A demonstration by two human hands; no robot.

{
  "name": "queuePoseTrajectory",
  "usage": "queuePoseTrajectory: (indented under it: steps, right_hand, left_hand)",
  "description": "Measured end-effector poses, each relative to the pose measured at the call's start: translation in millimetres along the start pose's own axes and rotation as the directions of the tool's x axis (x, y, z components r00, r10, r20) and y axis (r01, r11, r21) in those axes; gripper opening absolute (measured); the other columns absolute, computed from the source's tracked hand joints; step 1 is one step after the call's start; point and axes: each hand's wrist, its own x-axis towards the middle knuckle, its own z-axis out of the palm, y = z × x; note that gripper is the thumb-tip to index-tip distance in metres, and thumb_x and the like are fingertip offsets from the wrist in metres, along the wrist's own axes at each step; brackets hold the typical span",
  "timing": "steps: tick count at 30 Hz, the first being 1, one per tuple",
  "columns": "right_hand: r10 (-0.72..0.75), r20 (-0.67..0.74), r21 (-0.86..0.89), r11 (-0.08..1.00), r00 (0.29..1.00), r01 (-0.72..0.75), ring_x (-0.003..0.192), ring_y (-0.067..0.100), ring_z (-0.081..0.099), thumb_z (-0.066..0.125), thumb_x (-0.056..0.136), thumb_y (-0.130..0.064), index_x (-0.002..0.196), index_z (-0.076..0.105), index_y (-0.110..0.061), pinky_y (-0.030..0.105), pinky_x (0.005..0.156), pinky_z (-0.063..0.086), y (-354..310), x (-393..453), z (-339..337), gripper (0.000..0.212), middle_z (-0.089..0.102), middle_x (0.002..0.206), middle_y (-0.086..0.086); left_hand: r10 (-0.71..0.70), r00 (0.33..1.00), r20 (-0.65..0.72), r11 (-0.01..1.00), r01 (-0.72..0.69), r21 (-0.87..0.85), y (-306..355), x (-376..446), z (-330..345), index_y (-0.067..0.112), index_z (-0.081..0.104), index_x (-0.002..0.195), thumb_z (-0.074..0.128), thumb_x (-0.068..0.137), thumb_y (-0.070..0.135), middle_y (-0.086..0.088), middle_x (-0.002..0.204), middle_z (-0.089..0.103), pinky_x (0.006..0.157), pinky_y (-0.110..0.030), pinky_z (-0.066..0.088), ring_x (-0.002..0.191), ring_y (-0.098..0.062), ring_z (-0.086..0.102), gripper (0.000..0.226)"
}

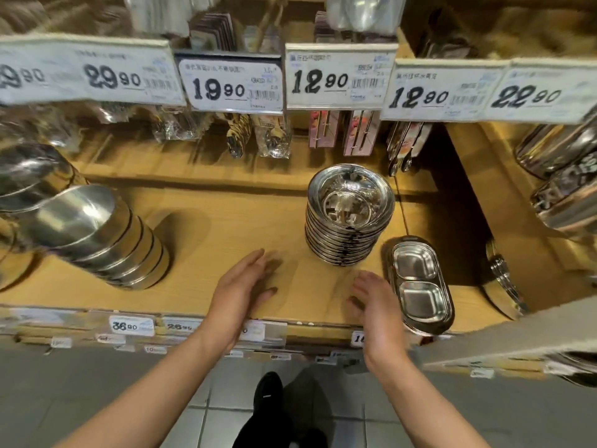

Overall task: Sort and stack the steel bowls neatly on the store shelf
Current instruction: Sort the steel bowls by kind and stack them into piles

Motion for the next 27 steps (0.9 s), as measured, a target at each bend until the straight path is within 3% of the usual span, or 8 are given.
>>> queuePoseTrajectory:
  steps: [5, 9, 11, 15, 18, 22, 25, 27]
  right_hand:
    - [0.093, 0.203, -0.103, 0.992, 0.975, -0.074, 0.104, 0.02, 0.064, 0.045, 0.103, -0.015, 0.11, 0.063, -0.022, 0.032, 0.084, 0.052, 13.1, -30.5, 35.9, 0.02, 0.066, 0.108, 0.005]
    - [0.105, 0.325, -0.143, 0.988, 0.94, -0.061, 0.1, 0.012, 0.064, 0.047, 0.105, -0.018, 0.115, 0.06, -0.021, 0.023, 0.072, 0.053, 10.3, -46.6, 82.9, 0.016, 0.065, 0.109, 0.002]
    - [0.108, 0.387, -0.155, 0.987, 0.916, -0.051, 0.102, 0.01, 0.064, 0.047, 0.105, -0.017, 0.113, 0.061, -0.024, 0.023, 0.073, 0.054, 9.5, -54.3, 107.3, 0.018, 0.065, 0.111, 0.001]
    - [0.095, 0.501, -0.198, 0.98, 0.861, 0.007, 0.111, 0.012, 0.062, 0.047, 0.106, -0.026, 0.128, 0.06, -0.023, 0.027, 0.083, 0.055, 13.5, -65.9, 157.4, 0.026, 0.064, 0.125, 0.003]
    - [0.11, 0.522, -0.238, 0.971, 0.846, 0.021, 0.116, 0.011, 0.059, 0.046, 0.106, -0.032, 0.126, 0.057, -0.033, 0.031, 0.086, 0.056, 21.8, -68.6, 200.8, 0.022, 0.058, 0.136, 0.002]
    - [0.161, 0.446, -0.227, 0.972, 0.88, -0.063, 0.127, 0.014, 0.05, 0.051, 0.102, -0.049, 0.139, 0.051, -0.036, 0.034, 0.085, 0.053, 32.3, -68.0, 261.6, 0.039, 0.047, 0.151, -0.006]
    - [0.187, 0.45, -0.182, 0.976, 0.873, -0.116, 0.13, 0.008, 0.043, 0.049, 0.099, -0.059, 0.135, 0.045, -0.051, 0.038, 0.098, 0.048, 43.4, -68.8, 293.2, 0.037, 0.043, 0.139, -0.021]
    - [0.142, 0.487, -0.15, 0.986, 0.862, -0.077, 0.119, -0.005, 0.047, 0.049, 0.083, -0.081, 0.12, 0.045, -0.064, 0.039, 0.105, 0.044, 52.4, -69.6, 302.5, 0.04, 0.045, 0.128, -0.035]
  left_hand:
    - [-0.037, 0.985, -0.171, 0.999, 0.032, -0.031, 2.3, -44.3, -68.4, 0.022, 0.063, 0.133, 0.059, 0.101, 0.017, -0.002, 0.113, 0.078, 0.08, -0.027, 0.06, 0.103, -0.017, 0.073, 0.032]
    - [-0.058, 0.919, -0.389, 0.988, -0.003, -0.154, 16.9, -62.1, -128.8, 0.012, 0.067, 0.121, 0.055, 0.101, 0.009, -0.01, 0.115, 0.069, 0.077, -0.03, 0.056, 0.1, -0.022, 0.066, 0.023]
    - [-0.04, 0.897, -0.44, 0.987, -0.034, -0.159, 25.1, -67.3, -154.5, 0.011, 0.069, 0.115, 0.052, 0.102, 0.008, -0.01, 0.115, 0.068, 0.078, -0.03, 0.056, 0.101, -0.022, 0.065, 0.022]
    - [0.008, 0.876, -0.482, 0.985, -0.09, -0.148, 38.6, -63.6, -198.1, 0.015, 0.068, 0.116, 0.051, 0.102, 0.011, -0.006, 0.11, 0.066, 0.09, -0.035, 0.055, 0.1, -0.019, 0.063, 0.023]
    - [0.021, 0.871, -0.491, 0.976, -0.124, -0.179, 46.5, -49.5, -227.5, 0.021, 0.065, 0.124, 0.053, 0.103, 0.021, 0.001, 0.115, 0.064, 0.093, -0.034, 0.052, 0.106, -0.015, 0.061, 0.024]
    - [-0.003, 0.923, -0.385, 0.981, -0.073, -0.18, 56.4, -23.0, -255.8, 0.029, 0.058, 0.137, 0.049, 0.105, 0.041, 0.006, 0.14, 0.056, 0.093, -0.035, 0.049, 0.129, -0.017, 0.051, 0.035]
    - [-0.009, 0.975, -0.222, 0.984, -0.032, -0.177, 64.2, -4.3, -266.2, 0.037, 0.061, 0.134, 0.047, 0.098, 0.056, 0.014, 0.137, 0.06, 0.095, -0.039, 0.051, 0.13, -0.017, 0.049, 0.042]
    - [-0.012, 0.993, -0.119, 0.991, -0.004, -0.136, 69.4, 8.1, -270.6, 0.044, 0.063, 0.131, 0.049, 0.093, 0.064, 0.018, 0.137, 0.062, 0.095, -0.04, 0.052, 0.131, -0.014, 0.049, 0.045]
